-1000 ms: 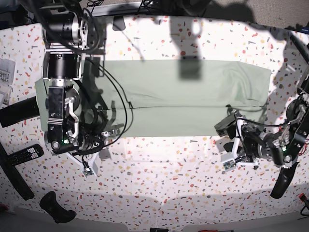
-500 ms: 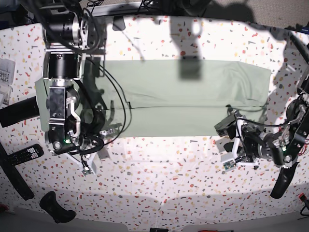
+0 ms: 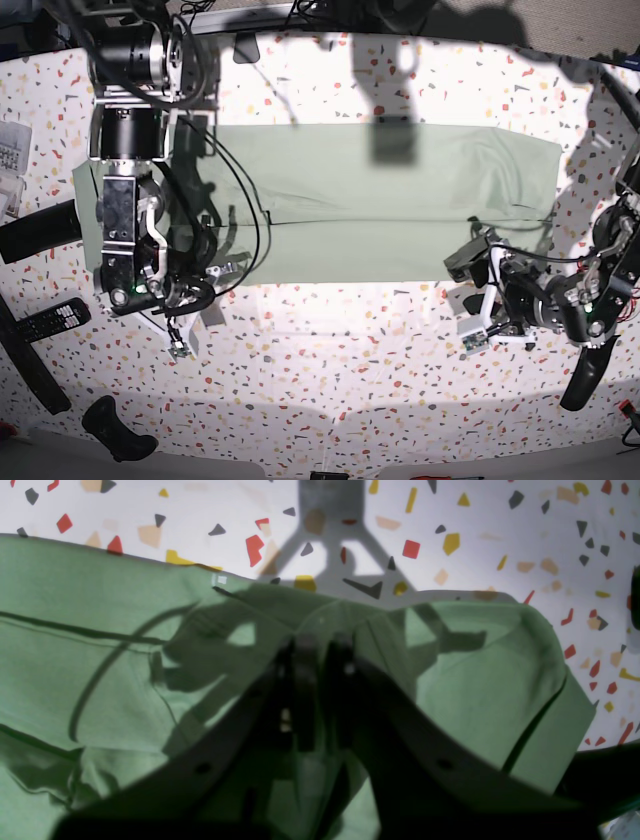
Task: Fold the T-shirt properly
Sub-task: 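Drag the held shirt end with the right gripper toward its arm base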
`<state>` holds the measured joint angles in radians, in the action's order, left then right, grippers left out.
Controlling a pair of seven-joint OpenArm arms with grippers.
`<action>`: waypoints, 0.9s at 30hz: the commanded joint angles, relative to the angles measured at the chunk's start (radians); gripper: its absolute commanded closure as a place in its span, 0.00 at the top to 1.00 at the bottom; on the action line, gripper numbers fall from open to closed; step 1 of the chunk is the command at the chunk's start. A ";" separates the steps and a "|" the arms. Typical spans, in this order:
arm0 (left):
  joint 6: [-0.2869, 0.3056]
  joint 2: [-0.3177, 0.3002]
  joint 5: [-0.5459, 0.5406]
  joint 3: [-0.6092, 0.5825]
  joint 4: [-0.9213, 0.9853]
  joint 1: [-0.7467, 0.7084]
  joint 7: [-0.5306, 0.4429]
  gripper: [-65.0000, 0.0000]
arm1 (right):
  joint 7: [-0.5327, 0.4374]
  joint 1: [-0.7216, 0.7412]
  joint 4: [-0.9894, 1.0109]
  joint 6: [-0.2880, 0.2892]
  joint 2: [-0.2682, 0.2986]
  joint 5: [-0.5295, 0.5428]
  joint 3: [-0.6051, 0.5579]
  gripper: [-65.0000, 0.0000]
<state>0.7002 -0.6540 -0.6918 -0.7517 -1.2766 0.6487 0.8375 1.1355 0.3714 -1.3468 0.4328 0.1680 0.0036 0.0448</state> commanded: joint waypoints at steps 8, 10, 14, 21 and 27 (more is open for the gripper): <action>-0.002 -0.011 -0.009 0.012 -0.013 0.032 -0.017 0.47 | -0.013 0.030 -0.024 -0.002 0.006 -0.001 0.002 0.00; -0.002 -0.011 -0.009 0.012 -0.013 0.032 -0.017 0.47 | -0.012 0.030 -0.042 0.010 0.006 0.000 0.002 0.00; -0.002 -0.011 -0.010 0.012 -0.013 0.032 -0.017 0.47 | -0.010 0.012 -0.146 0.025 0.006 0.027 0.001 0.00; -0.002 -0.011 -0.009 0.012 -0.013 0.033 -0.016 0.47 | -0.010 -0.167 -0.332 0.095 0.006 0.086 0.001 0.00; -0.002 -0.011 -0.009 0.012 -0.013 0.032 -0.017 0.47 | -0.094 -0.409 -0.548 0.201 0.010 0.088 0.001 0.00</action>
<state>0.7002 -0.6563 -0.6907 -0.7517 -1.2766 0.6487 0.8368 1.0500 -0.0513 -1.8820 0.6270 0.1699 0.0837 0.0441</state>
